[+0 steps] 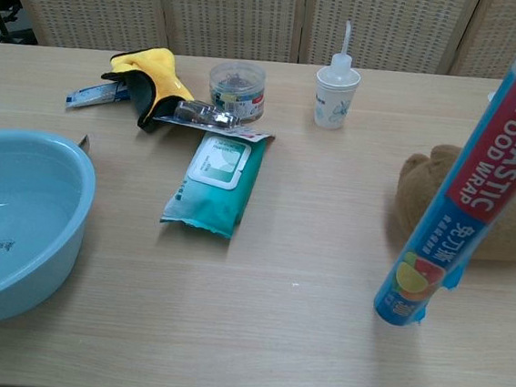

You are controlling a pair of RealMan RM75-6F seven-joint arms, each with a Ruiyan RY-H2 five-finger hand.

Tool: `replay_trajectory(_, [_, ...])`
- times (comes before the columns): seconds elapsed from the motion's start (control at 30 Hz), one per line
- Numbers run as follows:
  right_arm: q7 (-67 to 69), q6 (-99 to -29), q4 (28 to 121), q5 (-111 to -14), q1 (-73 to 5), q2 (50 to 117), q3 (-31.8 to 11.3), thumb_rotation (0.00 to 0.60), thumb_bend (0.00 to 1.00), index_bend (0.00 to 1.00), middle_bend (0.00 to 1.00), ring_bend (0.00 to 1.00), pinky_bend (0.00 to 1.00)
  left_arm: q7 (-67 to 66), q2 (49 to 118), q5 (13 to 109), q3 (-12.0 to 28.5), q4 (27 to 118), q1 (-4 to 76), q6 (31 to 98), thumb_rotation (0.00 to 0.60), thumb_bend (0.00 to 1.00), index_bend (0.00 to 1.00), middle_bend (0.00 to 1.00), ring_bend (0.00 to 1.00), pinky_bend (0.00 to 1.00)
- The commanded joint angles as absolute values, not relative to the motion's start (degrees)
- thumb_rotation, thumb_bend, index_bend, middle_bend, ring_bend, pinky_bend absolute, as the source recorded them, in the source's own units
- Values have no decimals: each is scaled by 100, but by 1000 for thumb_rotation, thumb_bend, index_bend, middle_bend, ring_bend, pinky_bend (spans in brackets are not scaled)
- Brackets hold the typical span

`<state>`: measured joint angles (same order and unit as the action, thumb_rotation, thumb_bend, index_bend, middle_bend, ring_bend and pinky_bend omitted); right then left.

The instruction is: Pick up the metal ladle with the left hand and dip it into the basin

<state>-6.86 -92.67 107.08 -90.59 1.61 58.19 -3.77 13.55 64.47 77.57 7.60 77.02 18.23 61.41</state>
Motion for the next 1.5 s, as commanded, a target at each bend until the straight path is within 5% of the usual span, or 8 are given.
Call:
replay_trajectory(0.03, [-703,-9237,10715,-9057,154,5824,-360,600,0,0,0,0,0,1247,6782,7450,831,7153,2142,5632,600,89,36,948,968,947])
replay_trajectory(0.33, [-825,-9076,10710,-8932,104,5890,-343,600,0,0,0,0,0,1129,7510,7027,837,6009,2683,4584,600,290,317,960,969,947])
replay_trajectory(1.5, [-978,-8793,10671,-8735,0,6003,-285,600,0,0,0,0,0,1273,9092,6823,806,3783,3331,3383,600,364,437,960,969,947])
